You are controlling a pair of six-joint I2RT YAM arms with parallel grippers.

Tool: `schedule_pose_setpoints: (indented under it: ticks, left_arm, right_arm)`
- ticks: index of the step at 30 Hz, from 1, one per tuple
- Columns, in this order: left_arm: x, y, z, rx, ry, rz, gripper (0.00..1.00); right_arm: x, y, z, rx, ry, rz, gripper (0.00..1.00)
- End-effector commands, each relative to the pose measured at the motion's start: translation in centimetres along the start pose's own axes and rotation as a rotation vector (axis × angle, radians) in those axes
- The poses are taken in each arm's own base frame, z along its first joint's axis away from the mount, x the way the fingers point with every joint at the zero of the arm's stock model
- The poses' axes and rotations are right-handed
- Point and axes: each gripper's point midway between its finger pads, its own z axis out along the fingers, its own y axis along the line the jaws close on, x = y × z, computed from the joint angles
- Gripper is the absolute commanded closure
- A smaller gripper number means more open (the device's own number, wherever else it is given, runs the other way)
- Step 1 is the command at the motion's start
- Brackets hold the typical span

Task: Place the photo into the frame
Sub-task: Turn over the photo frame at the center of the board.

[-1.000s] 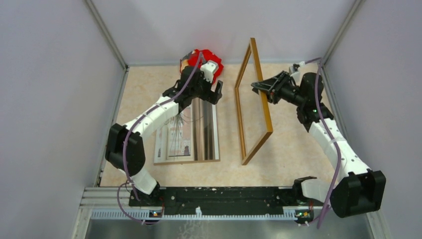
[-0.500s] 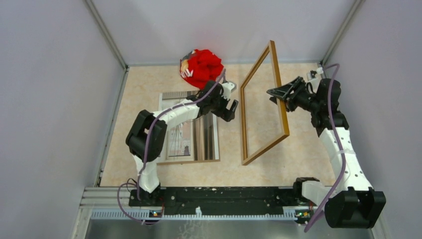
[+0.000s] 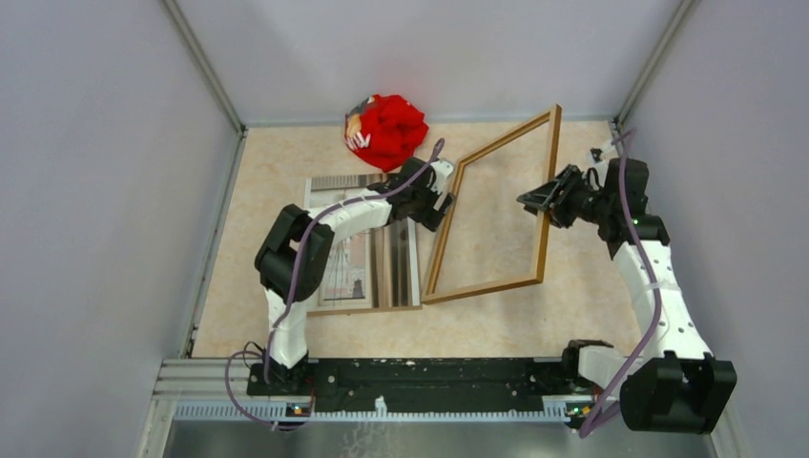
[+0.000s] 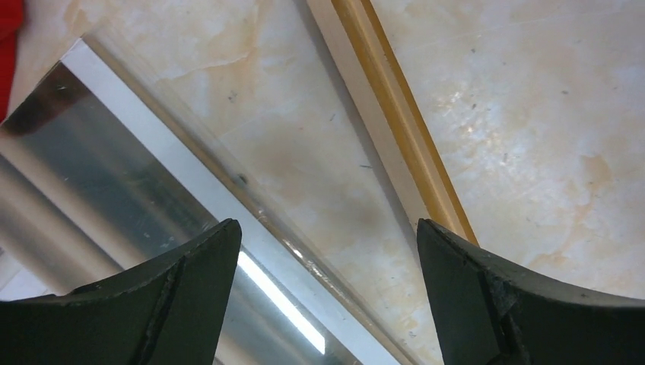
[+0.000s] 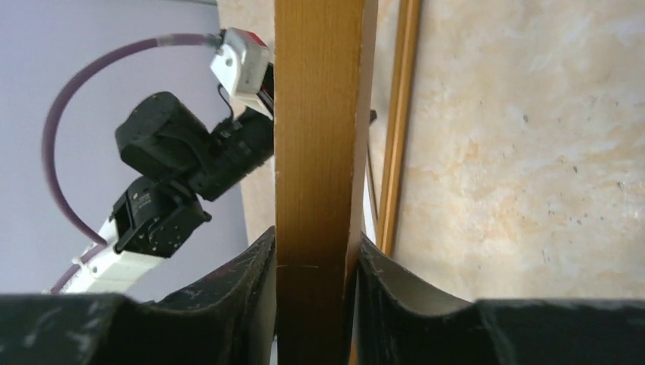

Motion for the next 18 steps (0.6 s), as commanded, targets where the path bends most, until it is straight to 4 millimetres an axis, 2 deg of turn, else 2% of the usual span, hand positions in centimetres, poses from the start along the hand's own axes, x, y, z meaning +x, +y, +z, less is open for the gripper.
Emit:
schedule_pose_setpoints:
  ticks: [1,3,5,11,14,16,18]
  left_arm:
    - [-0.7,1.7,-0.5,-0.076,-0.027,0.055,0.09]
    - [0.0,1.9,-0.3,-0.083,-0.003,0.063,0.10]
    - [0.6,1.9,-0.2,-0.076,0.010,0.069,0.10]
    - [1.2,2.7,-0.6,-0.085,0.013,0.075,0.11]
    - [1.8,2.6,-0.8,-0.065,0.027,0.079,0.11]
    - [2.2,2.5,-0.8,-0.055,0.042,0.077,0.11]
    - [2.6,2.4,-0.9,-0.050,0.053,0.065,0.12]
  right_arm:
    - [0.0,-1.5,0.8,0.032,0.011,-0.053,0.70]
    - [0.0,-2.1,1.1,0.042,0.016,-0.055,0.80]
    - [-0.2,-3.3,1.3,0.091,0.008,-0.085,0.84]
    - [-0.6,-7.6,1.2,0.317,0.116,-0.203,0.85]
    - [-0.9,-8.9,2.0,0.345,0.137,-0.235,0.85]
    - [-1.3,-10.8,2.4,0.412,0.148,-0.252,0.86]
    - [-1.5,-13.5,2.9,0.510,0.182,-0.251,0.85]
